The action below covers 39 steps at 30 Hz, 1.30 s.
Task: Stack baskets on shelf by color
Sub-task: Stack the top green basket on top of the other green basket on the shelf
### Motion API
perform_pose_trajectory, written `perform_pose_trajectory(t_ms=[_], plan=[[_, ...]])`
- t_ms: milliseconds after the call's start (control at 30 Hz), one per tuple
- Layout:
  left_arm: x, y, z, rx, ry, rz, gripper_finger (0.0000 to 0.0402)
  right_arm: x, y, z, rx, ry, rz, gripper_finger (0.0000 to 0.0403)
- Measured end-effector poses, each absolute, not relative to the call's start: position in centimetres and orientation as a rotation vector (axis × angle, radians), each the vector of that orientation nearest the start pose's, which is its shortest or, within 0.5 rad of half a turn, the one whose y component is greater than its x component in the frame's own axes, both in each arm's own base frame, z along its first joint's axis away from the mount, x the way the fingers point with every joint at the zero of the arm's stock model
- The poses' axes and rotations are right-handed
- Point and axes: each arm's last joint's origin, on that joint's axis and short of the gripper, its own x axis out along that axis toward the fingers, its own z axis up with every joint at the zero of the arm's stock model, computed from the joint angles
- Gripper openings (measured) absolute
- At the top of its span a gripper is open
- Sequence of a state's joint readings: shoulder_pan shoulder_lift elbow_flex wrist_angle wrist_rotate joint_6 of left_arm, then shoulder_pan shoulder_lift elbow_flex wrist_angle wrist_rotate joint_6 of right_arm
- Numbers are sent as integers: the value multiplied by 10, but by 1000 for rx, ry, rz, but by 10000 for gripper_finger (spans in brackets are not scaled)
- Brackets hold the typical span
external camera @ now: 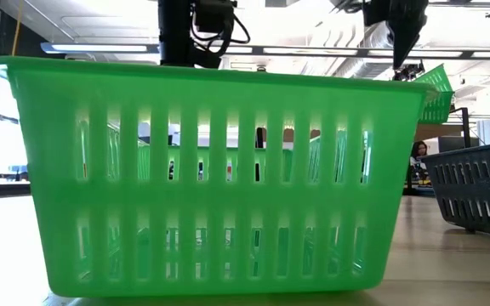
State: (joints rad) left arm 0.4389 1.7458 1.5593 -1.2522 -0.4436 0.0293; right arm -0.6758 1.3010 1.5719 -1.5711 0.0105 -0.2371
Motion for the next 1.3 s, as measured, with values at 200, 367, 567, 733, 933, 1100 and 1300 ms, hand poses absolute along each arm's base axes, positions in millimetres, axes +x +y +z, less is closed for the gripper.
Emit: perform_pose_trajectory(t_ms=[200, 367, 567, 733, 933, 1100, 1300], plan=[[294, 152, 284, 25, 1489, 699, 207, 154, -123, 373, 247, 1363, -410, 92], [294, 152, 284, 25, 1489, 699, 207, 153, -125, 369, 207, 1404, -462, 92], [294, 152, 284, 25, 1490, 699, 207, 152, -125, 369, 201, 1408, -470, 92], [294, 152, 284, 27, 1490, 699, 207, 152, -125, 369, 208, 1407, -474, 92], [294, 151, 284, 38, 1494, 688, 207, 155, -127, 367, 214, 1419, -472, 92], [294, 151, 284, 33, 1492, 692, 207, 161, -132, 362, 223, 1446, -464, 92], [294, 151, 284, 33, 1492, 693, 207, 169, -139, 354, 234, 1485, -454, 92]])
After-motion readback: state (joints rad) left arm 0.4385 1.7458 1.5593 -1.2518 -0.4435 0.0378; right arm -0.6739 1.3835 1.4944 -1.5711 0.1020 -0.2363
